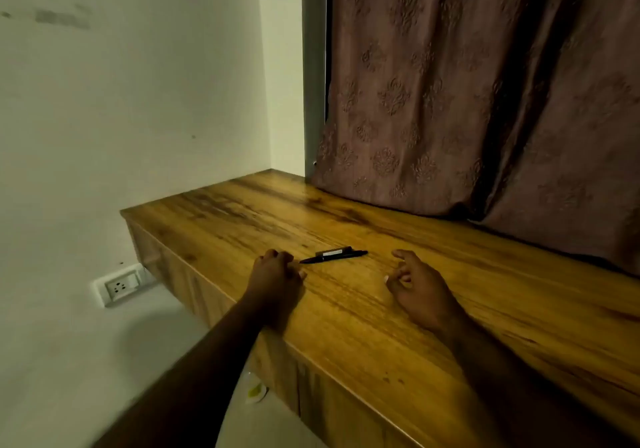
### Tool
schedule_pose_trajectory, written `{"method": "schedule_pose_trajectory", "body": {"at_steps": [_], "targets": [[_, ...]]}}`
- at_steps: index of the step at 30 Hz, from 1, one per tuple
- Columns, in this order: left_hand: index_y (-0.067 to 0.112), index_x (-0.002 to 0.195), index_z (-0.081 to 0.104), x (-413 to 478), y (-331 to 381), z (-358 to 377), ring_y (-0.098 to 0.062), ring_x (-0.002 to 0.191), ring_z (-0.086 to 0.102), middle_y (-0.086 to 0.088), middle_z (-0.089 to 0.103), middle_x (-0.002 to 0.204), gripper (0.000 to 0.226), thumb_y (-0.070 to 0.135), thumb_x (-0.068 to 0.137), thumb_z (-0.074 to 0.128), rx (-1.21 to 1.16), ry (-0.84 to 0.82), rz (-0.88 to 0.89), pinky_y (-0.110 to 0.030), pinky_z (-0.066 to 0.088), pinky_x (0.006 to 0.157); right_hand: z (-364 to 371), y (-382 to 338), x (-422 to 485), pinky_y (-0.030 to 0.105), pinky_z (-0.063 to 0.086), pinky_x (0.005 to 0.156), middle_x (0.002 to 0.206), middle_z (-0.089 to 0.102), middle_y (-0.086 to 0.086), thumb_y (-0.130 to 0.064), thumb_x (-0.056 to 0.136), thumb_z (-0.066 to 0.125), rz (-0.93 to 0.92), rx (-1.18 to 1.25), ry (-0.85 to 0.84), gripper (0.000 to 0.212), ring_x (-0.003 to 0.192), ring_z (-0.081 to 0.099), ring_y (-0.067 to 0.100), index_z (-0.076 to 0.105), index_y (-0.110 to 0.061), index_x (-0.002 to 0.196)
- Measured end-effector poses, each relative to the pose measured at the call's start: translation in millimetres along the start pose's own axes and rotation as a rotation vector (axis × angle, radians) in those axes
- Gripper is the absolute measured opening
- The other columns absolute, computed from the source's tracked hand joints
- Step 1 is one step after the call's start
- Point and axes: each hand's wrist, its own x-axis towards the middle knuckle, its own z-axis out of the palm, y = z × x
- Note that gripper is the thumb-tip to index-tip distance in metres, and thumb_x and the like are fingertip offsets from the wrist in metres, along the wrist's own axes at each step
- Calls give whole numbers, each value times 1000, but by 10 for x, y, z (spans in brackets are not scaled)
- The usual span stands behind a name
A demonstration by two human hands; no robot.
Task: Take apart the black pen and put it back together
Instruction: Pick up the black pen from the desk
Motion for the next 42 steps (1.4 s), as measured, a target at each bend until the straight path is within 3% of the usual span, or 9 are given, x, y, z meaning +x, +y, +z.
{"method": "schedule_pose_trajectory", "body": {"at_steps": [5,12,16,18,21,29,34,39,42], "targets": [[14,105,65,120,-42,36,-27,109,51,-9,60,110,22,27,88,59,-116,59,-60,-32,36,94,43,69,182,30,50,72,84,63,-8,-27,89,65,17,92,80,31,81,59,6,60,-24,120],[21,95,70,184,-32,44,-26,93,59,-8,60,100,13,27,86,62,-137,68,-57,-35,49,85,59,154,256,32,51,67,74,63,-8,-31,87,67,57,202,76,13,73,62,11,67,-29,100],[27,83,69,220,-66,60,-18,80,62,4,60,85,3,26,83,65,-177,67,-63,-32,51,73,70,152,260,31,51,70,76,63,-8,-29,87,68,44,206,76,15,74,60,9,66,-26,101],[28,79,68,222,-115,65,-15,76,63,9,63,79,4,29,83,68,-293,14,-62,-33,51,72,64,124,254,26,48,68,82,64,-11,-27,87,69,28,211,70,22,76,59,5,61,-28,107],[22,73,71,168,-135,65,-17,56,60,3,66,63,9,28,80,72,-609,-72,-60,-33,48,56,57,72,246,24,47,71,88,65,-12,-27,85,72,8,242,-30,34,75,58,3,57,-34,115],[11,71,72,103,-77,5,-14,42,50,-5,59,52,13,4,82,70,-949,-132,-128,-19,39,40,39,44,243,28,54,75,86,72,-3,-8,83,72,11,305,-119,21,82,65,13,72,-28,90],[9,89,69,123,-117,-24,-17,59,64,-11,70,75,14,-1,90,58,-1167,-33,-284,-28,51,51,30,82,246,30,51,74,84,72,-3,-9,85,70,20,295,-108,23,77,63,9,71,-32,85],[14,90,70,120,-272,-33,-25,86,65,-12,70,87,20,-2,90,57,-1159,202,-323,-39,51,81,24,72,246,37,54,76,84,72,2,-8,85,70,21,283,-114,25,81,66,18,69,-33,82],[19,85,72,60,-157,-2,-27,79,65,-7,71,80,20,1,87,62,-1107,107,-319,-38,57,74,12,56,240,37,54,79,89,72,7,-4,85,69,12,313,-142,27,83,66,19,70,-31,86]]}}
